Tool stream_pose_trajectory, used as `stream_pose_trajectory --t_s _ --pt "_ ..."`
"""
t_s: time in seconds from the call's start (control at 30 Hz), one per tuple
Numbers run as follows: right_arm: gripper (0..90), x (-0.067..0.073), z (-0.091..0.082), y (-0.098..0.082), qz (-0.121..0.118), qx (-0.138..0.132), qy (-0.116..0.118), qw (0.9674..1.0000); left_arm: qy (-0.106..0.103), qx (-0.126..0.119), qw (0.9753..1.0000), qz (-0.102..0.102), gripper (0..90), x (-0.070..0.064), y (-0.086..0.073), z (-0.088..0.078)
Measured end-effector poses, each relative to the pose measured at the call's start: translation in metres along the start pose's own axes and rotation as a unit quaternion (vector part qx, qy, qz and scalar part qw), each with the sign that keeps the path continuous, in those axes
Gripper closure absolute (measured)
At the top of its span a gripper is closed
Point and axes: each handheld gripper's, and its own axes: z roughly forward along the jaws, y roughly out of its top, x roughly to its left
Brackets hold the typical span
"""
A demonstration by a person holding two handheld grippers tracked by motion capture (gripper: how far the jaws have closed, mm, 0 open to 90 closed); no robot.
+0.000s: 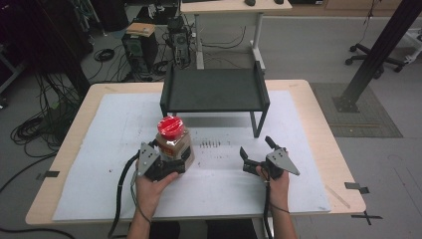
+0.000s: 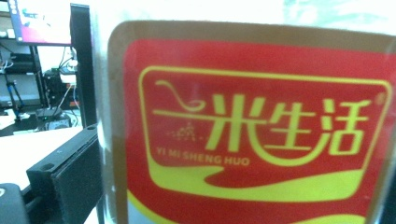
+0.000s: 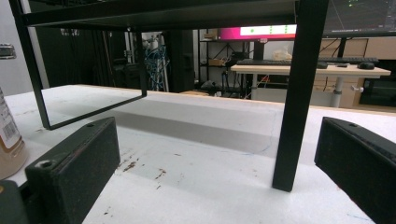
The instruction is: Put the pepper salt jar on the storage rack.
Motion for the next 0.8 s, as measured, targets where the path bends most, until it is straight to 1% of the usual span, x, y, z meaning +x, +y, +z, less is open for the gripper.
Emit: stream_pose_trajectory --t_s 0.03,0.13,0.2,0.27,0.37,0.4,0.43,0.5,0.53,0.57,0.63,0.73,0.8 --pt "0.0 0.0000 0.0000 0.0000 0.000 0.000 0.000 1.0000 -0.002 -0.001 1.0000 -0.005 0.2 0.0001 0.0000 0.0008" --pt "0.0 0.0000 0.0000 0.0000 0.000 0.000 0.000 1.0000 -0.002 -0.003 1.0000 -0.005 2.8 0.0002 0.0001 0.0009" --pt "0.0 -0.0001 -0.0001 0.0000 0.000 0.000 0.001 1.0000 0.000 -0.006 1.0000 -0.004 6.6 0.0003 0.0005 0.0009" --pt "0.0 -0.0001 -0.0001 0.0000 0.000 0.000 0.001 1.0000 0.000 -0.006 1.0000 -0.004 6.6 0.0003 0.0005 0.0010" --pt "0.0 -0.0001 -0.0001 0.0000 0.000 0.000 0.001 1.0000 0.000 -0.005 1.0000 -0.004 9.2 0.0006 0.0008 0.0009" --pt "0.0 -0.0001 -0.0001 0.0000 0.000 0.000 0.001 1.0000 -0.002 -0.005 1.0000 -0.005 9.2 0.0006 0.0009 0.0008" --pt "0.0 -0.0001 -0.0001 0.0000 0.000 0.000 0.001 1.0000 -0.002 -0.005 1.0000 -0.005 12.2 0.0006 0.0009 0.0008" --pt "0.0 -0.0001 -0.0001 0.0000 0.000 0.000 0.001 1.0000 -0.002 -0.005 1.0000 -0.005 12.2 0.0006 0.0009 0.0008" --pt "0.0 -0.0001 -0.0001 0.0000 0.000 0.000 0.001 1.0000 -0.005 -0.004 0.9999 -0.008 12.2 0.0006 0.0009 0.0008" --pt "0.0 -0.0001 -0.0001 0.0000 0.000 0.000 0.001 1.0000 -0.009 -0.004 0.9999 -0.010 14.8 0.0003 0.0009 0.0007" --pt "0.0 -0.0001 -0.0001 0.0000 0.000 0.000 0.001 1.0000 -0.009 -0.004 0.9999 -0.007 18.0 0.0003 0.0008 0.0005" --pt "0.0 -0.0001 0.0000 0.0000 0.000 0.000 0.001 1.0000 -0.011 -0.004 0.9999 -0.008 18.9 0.0003 0.0007 0.0006" --pt "0.0 -0.0001 -0.0001 0.0000 0.000 0.000 0.001 1.0000 -0.010 -0.005 0.9999 -0.004 20.0 0.0001 0.0004 0.0006"
